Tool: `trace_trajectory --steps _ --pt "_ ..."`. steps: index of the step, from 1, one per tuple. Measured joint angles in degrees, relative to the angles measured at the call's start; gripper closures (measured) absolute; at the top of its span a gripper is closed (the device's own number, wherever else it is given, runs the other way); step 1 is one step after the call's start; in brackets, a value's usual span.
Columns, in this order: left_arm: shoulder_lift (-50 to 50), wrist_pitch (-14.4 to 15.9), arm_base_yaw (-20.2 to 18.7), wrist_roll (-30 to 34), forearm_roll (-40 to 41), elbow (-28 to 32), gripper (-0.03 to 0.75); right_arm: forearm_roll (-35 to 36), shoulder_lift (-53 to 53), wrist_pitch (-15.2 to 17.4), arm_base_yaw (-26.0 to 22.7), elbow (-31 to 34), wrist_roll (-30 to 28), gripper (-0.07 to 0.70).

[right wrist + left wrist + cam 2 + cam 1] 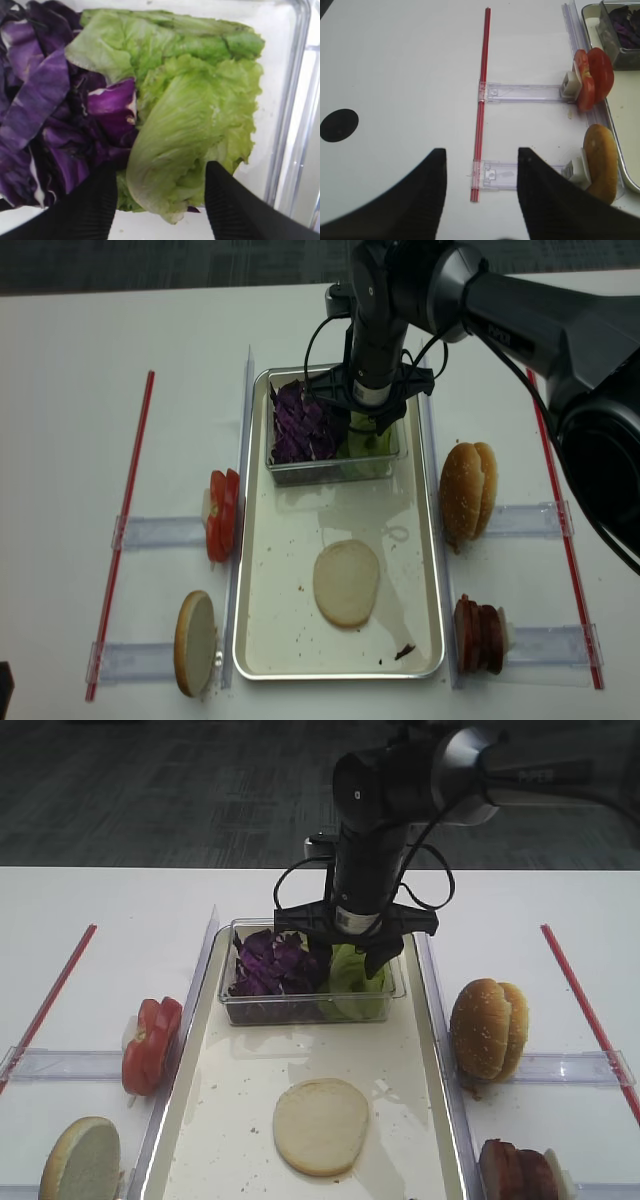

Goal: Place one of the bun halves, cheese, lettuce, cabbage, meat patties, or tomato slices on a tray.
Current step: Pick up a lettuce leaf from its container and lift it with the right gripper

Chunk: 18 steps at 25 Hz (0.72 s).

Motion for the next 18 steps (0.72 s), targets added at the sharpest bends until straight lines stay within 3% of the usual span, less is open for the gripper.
trace_trajectory --steps 14,18 --pt "0.0 0.0 0.0 0.0 0.0 0.0 0.413 0.2 1.2 -0.9 0.0 0.0 -0.7 0.249" --pt "0.0 0.0 0.0 0.0 0.0 0.0 0.413 0.4 1.2 -1.0 0.0 0.0 -0.7 0.296"
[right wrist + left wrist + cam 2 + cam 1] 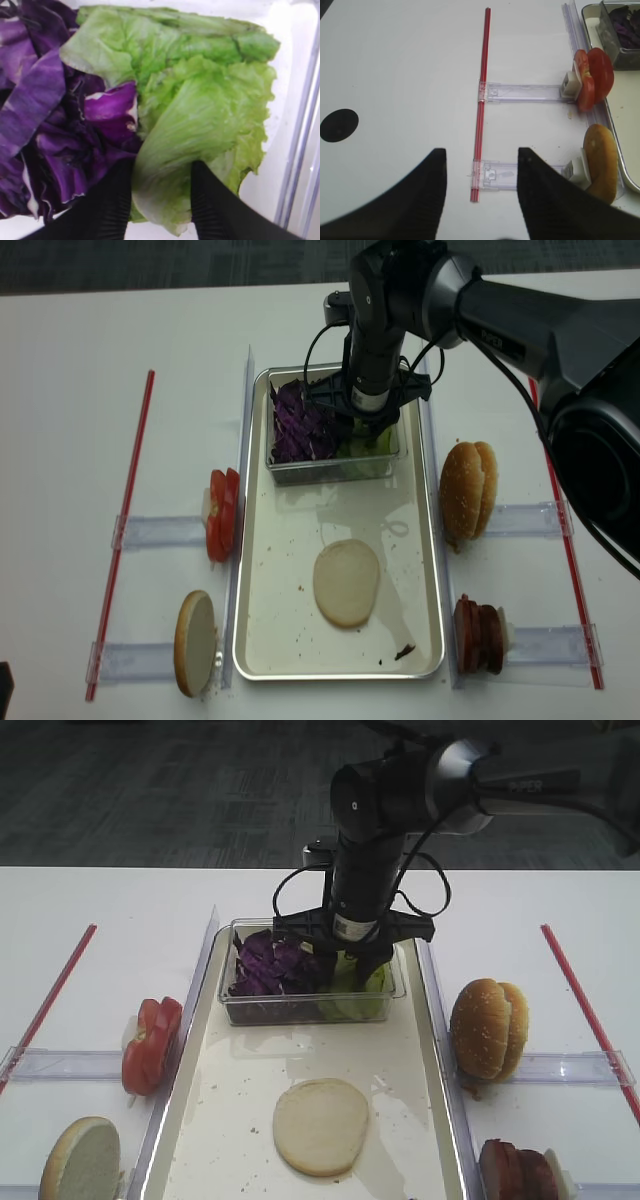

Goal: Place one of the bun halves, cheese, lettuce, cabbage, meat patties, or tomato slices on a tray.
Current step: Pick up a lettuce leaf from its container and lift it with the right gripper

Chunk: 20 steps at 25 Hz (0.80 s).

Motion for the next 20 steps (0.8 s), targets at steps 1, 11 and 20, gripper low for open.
trace_trajectory --steps 1,11,20 --pt "0.0 0.0 0.0 0.0 0.0 0.0 0.413 0.1 0.0 -0.1 0.0 0.0 0.0 0.31" --pt "0.0 0.0 0.0 0.0 0.0 0.0 0.413 0.1 0.0 -0.2 0.0 0.0 0.0 0.379" --pt "0.0 0.0 0.0 0.0 0.0 0.0 0.413 0.1 0.0 -0.3 0.0 0.0 0.0 0.449"
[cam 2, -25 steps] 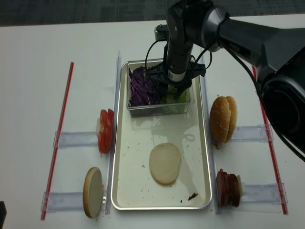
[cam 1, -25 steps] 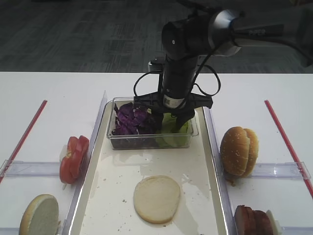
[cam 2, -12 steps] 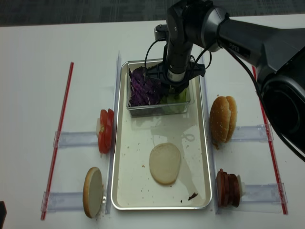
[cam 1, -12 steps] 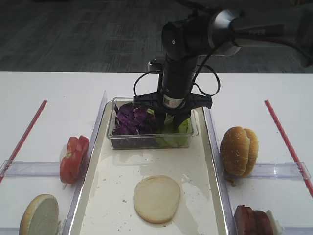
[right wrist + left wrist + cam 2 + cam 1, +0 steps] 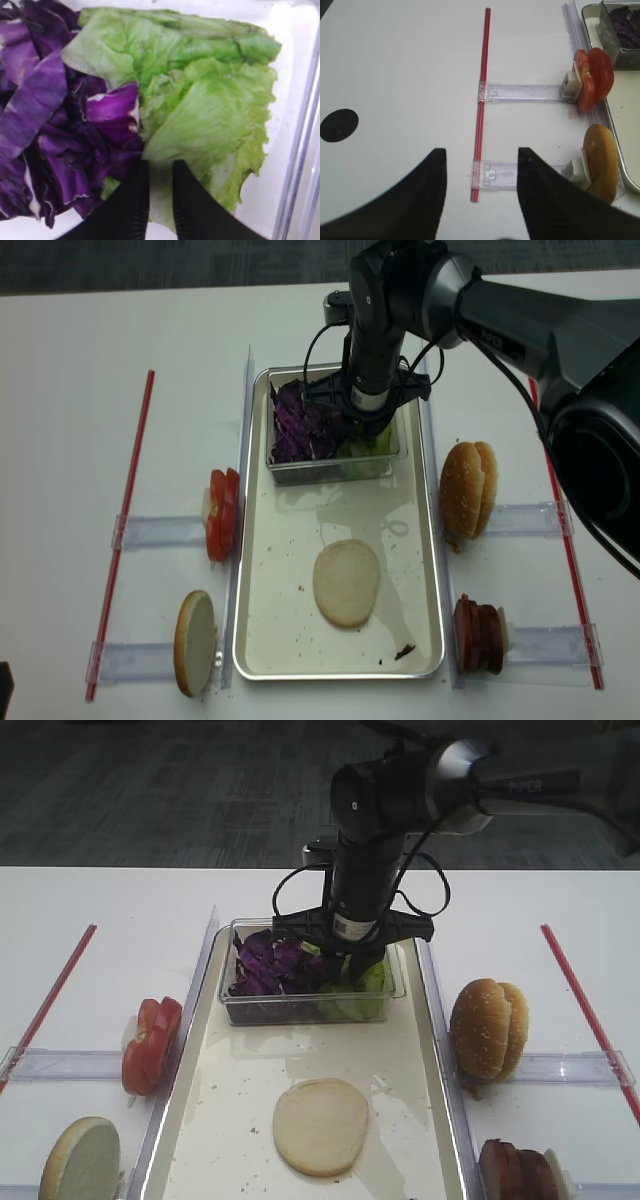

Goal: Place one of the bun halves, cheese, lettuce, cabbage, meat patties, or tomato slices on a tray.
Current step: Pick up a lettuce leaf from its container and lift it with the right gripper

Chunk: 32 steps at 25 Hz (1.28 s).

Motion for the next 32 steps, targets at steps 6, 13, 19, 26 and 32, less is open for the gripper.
trace_trajectory --steps 6,13,19,26,32 --pt "0.0 0.0 0.0 0.0 0.0 0.0 0.413 0.1 0.0 0.0 0.0 0.0 0.0 0.525" --pt "0.0 0.0 0.0 0.0 0.0 0.0 0.413 0.4 1.1 0.1 0.0 0.0 -0.1 0.537" --pt "0.0 0.0 0.0 0.0 0.0 0.0 0.413 0.6 1.1 0.3 0.0 0.0 -0.2 0.517" --pt "0.0 0.0 0.0 0.0 0.0 0.0 0.413 0.6 1.1 0.6 0.0 0.0 -0.6 0.427" --pt "0.0 0.0 0.0 0.0 0.0 0.0 0.413 0.6 1.1 0.6 0.0 0.0 -0.7 0.377"
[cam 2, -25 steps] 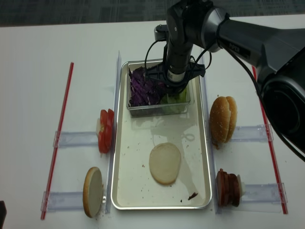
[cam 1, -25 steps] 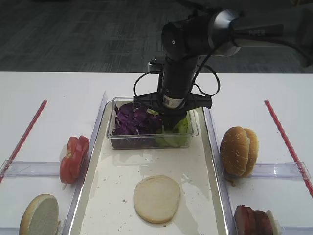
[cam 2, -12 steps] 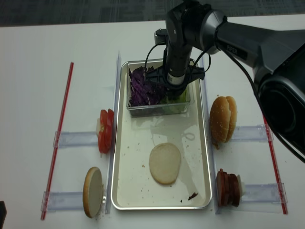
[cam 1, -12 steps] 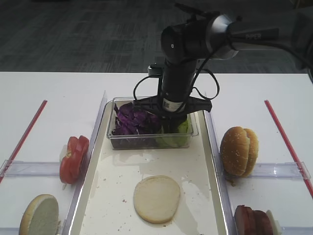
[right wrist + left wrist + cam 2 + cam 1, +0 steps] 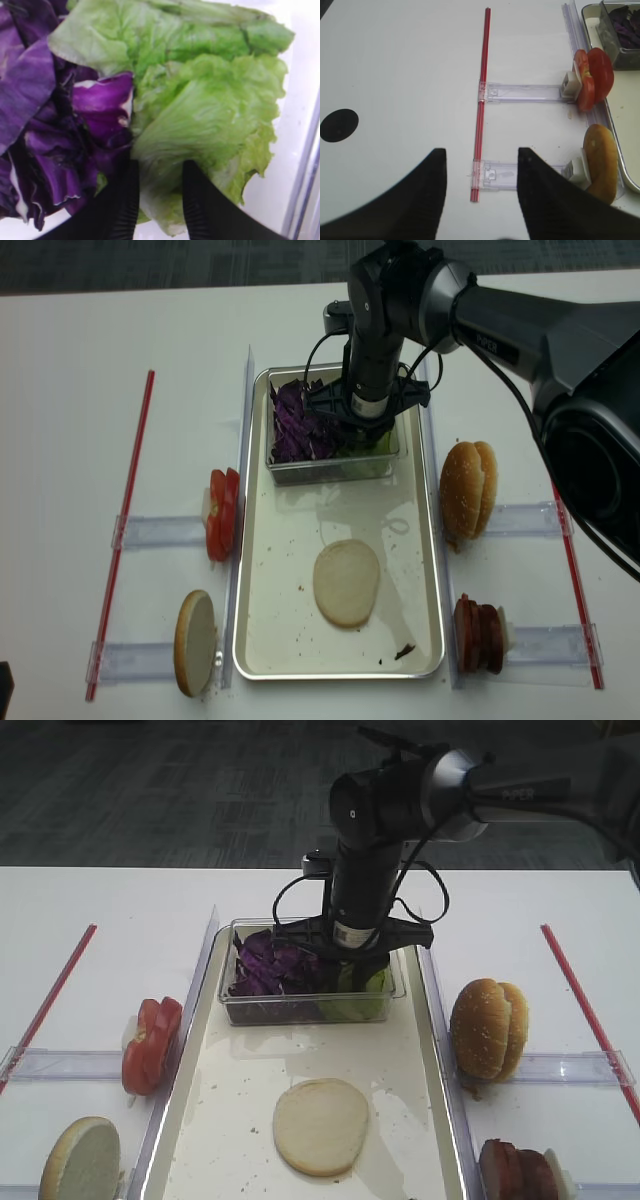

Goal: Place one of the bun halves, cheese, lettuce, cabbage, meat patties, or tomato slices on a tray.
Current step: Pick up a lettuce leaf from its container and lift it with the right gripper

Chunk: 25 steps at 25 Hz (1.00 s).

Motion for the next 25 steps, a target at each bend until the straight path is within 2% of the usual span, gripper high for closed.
trace_trajectory --steps 6,15,20,25 --pt "0.0 0.0 0.0 0.0 0.0 0.0 0.413 0.0 0.0 0.0 0.0 0.0 0.0 0.304" --pt "0.0 0.0 0.0 0.0 0.0 0.0 0.413 1.0 0.0 -0.5 0.0 0.0 0.0 0.237" --pt "0.0 0.0 0.0 0.0 0.0 0.0 0.413 1.1 0.0 -0.5 0.0 0.0 0.0 0.245" --pt "0.0 0.0 0.0 0.0 0.0 0.0 0.413 0.2 0.0 0.4 0.0 0.0 0.0 0.319"
